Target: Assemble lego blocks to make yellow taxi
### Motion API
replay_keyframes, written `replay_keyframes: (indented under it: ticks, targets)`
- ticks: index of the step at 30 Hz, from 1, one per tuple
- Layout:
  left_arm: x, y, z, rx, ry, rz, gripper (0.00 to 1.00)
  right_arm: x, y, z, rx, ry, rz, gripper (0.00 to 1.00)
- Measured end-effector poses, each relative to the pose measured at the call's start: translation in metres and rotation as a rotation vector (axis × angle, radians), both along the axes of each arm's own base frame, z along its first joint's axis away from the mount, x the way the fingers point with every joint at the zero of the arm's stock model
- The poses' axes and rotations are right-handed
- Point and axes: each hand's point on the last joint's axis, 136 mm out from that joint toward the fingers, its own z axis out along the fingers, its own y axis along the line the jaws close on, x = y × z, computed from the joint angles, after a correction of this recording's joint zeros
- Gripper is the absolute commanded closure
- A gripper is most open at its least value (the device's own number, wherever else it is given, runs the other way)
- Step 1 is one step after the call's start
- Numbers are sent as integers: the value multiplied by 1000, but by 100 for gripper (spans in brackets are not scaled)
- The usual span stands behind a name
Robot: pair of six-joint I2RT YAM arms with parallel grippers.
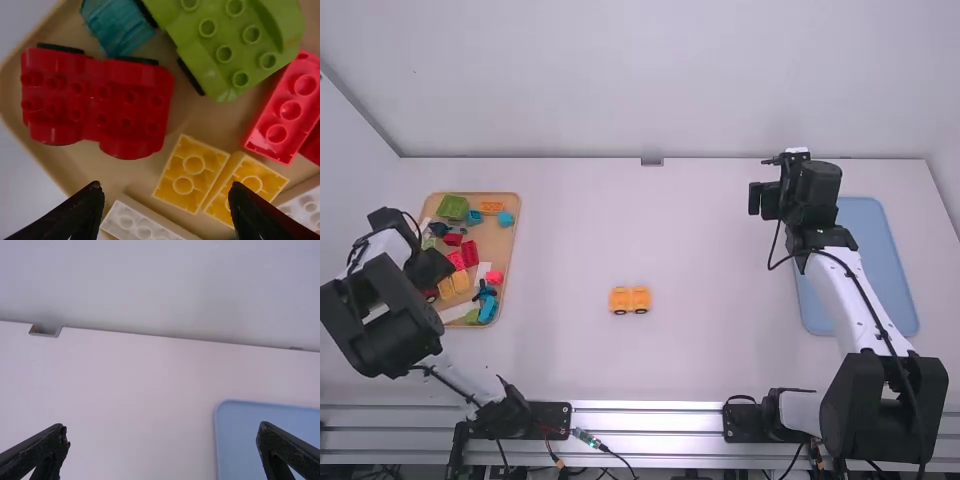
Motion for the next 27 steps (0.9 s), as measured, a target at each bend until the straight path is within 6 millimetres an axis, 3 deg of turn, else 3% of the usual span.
replay_keyframes:
  ticks: [27]
  targets:
    - [-1, -2, -10, 0, -13, 1, 30, 0, 0, 0, 3, 0, -2, 1]
